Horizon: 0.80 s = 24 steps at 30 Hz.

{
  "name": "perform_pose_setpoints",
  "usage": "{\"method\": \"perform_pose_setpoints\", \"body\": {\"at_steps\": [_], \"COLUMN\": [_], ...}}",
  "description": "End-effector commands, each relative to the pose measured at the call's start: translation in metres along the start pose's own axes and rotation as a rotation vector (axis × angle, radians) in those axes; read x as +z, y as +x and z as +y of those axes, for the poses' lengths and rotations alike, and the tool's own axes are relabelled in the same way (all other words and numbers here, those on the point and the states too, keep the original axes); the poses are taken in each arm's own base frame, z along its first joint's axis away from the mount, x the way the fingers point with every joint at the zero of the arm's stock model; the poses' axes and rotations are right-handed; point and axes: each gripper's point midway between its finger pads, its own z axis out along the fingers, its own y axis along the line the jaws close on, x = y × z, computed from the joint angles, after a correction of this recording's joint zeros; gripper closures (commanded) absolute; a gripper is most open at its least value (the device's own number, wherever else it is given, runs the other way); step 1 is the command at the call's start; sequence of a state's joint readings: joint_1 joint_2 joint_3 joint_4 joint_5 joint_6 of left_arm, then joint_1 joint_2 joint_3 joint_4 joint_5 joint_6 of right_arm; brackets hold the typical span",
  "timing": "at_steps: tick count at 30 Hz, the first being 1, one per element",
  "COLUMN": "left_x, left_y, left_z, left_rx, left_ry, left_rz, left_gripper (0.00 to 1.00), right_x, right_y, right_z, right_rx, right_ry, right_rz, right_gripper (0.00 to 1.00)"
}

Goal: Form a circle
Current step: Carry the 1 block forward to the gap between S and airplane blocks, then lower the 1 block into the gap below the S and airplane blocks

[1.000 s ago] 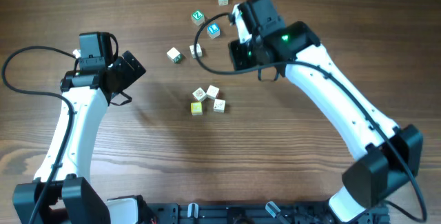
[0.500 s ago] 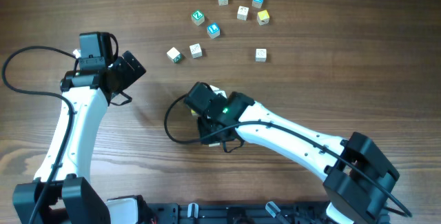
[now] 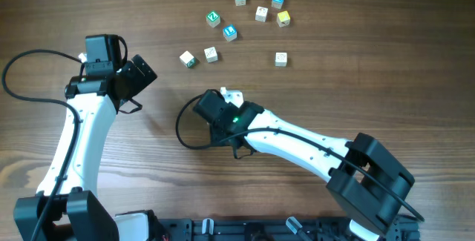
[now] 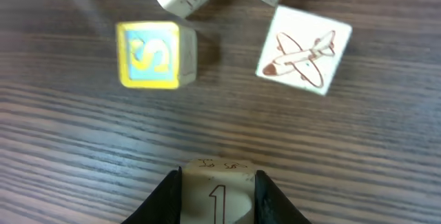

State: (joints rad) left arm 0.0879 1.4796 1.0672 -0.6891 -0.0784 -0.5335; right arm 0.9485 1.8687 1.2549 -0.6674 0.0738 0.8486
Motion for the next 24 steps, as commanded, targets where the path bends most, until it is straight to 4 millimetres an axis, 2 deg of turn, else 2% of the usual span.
{"method": "perform_pose_setpoints", "body": {"at_steps": [1, 7, 11, 14, 15, 18, 24], "left_x": [-0.004, -0.004, -0.004, -0.004, -0.004, -0.004, -0.004], "left_y": [-0.006, -0.006, -0.006, -0.006, -0.006, -0.006, -0.006], "left_z": [-0.002, -0.002, -0.002, -0.002, -0.002, -0.002, -0.002], "left_rx": [-0.002, -0.002, -0.002, -0.002, -0.002, -0.002, -0.002], "left_ry": [0.006, 0.006, 0.006, 0.006, 0.006, 0.005, 0.006], "left_rz": [-0.019, -0.019, -0.019, -0.019, -0.019, -0.019, -0.019], "left_gripper": [0.00, 0.00, 0.00, 0.00, 0.00, 0.00, 0.00], "right_x": [0.009, 0.010, 0.020, 0.020, 0.020, 0.020, 0.020], "right_y": [-0.002, -0.007, -0.004, -0.005, -0.005, -0.006, 0.000], "right_z": [-0.003, -0.003, -0.006, -0.005, -0.005, -0.004, -0.003], "right_rx": [0.009, 0.010, 0.007, 0.007, 0.008, 0.009, 0.006], "right_ry": [0.027, 0.032, 0.051, 0.048, 0.047, 0.044, 0.037], "right_rz": [-0.025, -0.052, -0.035, -0.042, -0.043, -0.045, -0.014], "right_gripper": [0.75, 0.74, 0.74, 0.69, 0.62, 0.51, 0.49]}}
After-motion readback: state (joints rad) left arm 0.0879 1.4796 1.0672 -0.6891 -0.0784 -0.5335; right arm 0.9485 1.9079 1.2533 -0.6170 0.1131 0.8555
